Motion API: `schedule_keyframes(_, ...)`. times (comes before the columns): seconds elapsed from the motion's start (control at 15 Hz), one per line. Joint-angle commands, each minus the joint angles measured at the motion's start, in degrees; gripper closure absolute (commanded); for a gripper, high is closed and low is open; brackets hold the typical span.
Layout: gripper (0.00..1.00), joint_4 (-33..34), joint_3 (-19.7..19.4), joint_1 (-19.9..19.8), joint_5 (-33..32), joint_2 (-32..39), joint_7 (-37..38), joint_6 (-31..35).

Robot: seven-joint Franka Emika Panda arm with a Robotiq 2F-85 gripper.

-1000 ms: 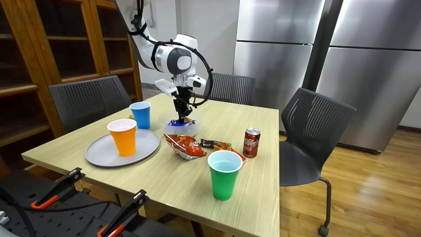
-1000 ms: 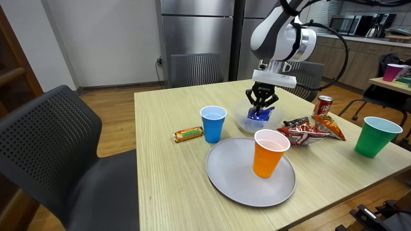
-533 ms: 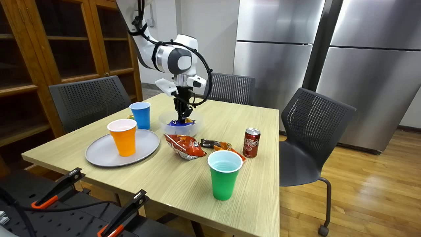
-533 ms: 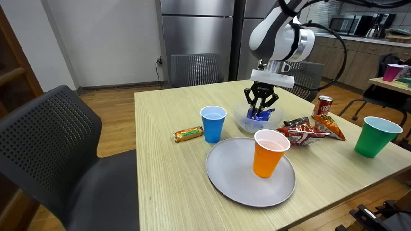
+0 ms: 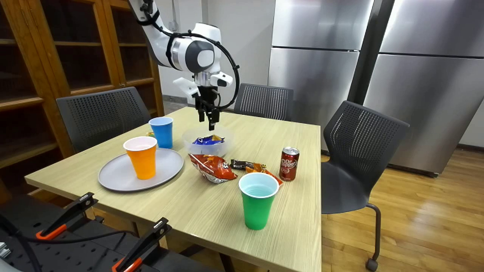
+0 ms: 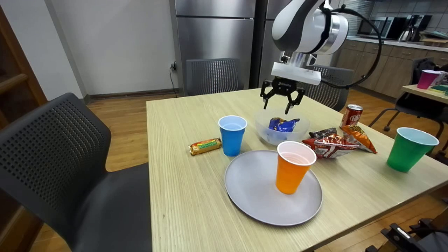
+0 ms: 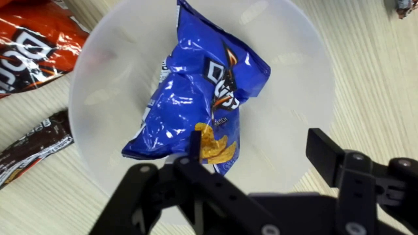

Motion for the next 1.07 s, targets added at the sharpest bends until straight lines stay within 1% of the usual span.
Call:
schedule_keyframes(0.0,0.00,-7.87,0.18,1.93,-0.27,-7.32,0.95,3.55)
schedule_keyframes(0.27,0.00,-12.91,0.38,4.59,-1.15,-12.16,1.65,6.03)
schedule_keyframes(0.53,0.00,-16.43,0.76,7.38,-2.27,-15.54,2.55,6.47)
schedule_keyframes(0.8,0.00,-18.08,0.92,10.29,-4.77,-16.96,5.15,5.99)
schedule_keyframes(1.0,0.00,-18.02,0.69,12.84,-7.88,-16.81,8.18,5.22)
